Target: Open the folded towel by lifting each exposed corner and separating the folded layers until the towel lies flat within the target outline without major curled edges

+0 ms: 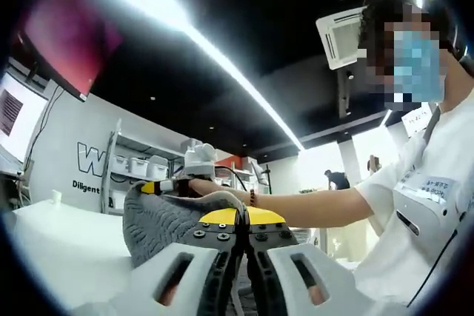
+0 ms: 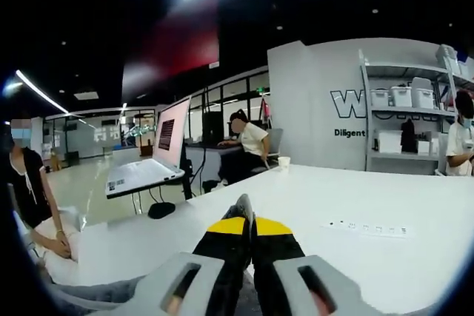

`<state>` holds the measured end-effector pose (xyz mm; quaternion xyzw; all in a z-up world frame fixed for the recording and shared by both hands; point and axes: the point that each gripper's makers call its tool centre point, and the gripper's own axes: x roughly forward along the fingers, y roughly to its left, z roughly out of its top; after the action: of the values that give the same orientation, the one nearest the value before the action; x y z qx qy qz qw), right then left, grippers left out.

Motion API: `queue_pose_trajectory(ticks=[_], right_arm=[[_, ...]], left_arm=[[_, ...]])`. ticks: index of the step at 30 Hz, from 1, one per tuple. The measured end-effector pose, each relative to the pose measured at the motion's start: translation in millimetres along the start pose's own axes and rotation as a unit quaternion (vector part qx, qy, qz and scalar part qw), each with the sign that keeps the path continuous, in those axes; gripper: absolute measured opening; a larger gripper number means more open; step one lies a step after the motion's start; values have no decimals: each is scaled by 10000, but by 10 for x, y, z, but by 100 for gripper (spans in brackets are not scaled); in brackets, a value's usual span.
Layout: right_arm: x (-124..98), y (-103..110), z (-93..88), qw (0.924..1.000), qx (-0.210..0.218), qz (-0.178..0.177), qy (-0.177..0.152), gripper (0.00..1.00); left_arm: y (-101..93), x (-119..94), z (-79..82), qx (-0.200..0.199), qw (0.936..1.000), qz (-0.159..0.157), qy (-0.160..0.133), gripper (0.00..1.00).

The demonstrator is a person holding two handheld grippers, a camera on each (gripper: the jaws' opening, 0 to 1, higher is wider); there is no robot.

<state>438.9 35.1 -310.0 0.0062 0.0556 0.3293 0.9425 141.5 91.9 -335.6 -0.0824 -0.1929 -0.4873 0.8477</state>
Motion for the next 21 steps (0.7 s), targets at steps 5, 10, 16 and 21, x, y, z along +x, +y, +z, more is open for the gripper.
queue_pose_trajectory(ticks=[5,10,16,21], right_arm=[[21,2,-27,9997,217,73,-29,0],[45,18,-79,9999,138,58,48,0],[84,42,-153,9998,146,65,101,0],[109,64,-167,9998,111,92,161,0]], left_arm=[[18,-23,-18,21,10000,1,57,0],[55,-59,-41,93,9998,44,159,0],[76,-101,-64,115,9997,57,215,0],[113,-167,-91,248,9990,163,348,0]])
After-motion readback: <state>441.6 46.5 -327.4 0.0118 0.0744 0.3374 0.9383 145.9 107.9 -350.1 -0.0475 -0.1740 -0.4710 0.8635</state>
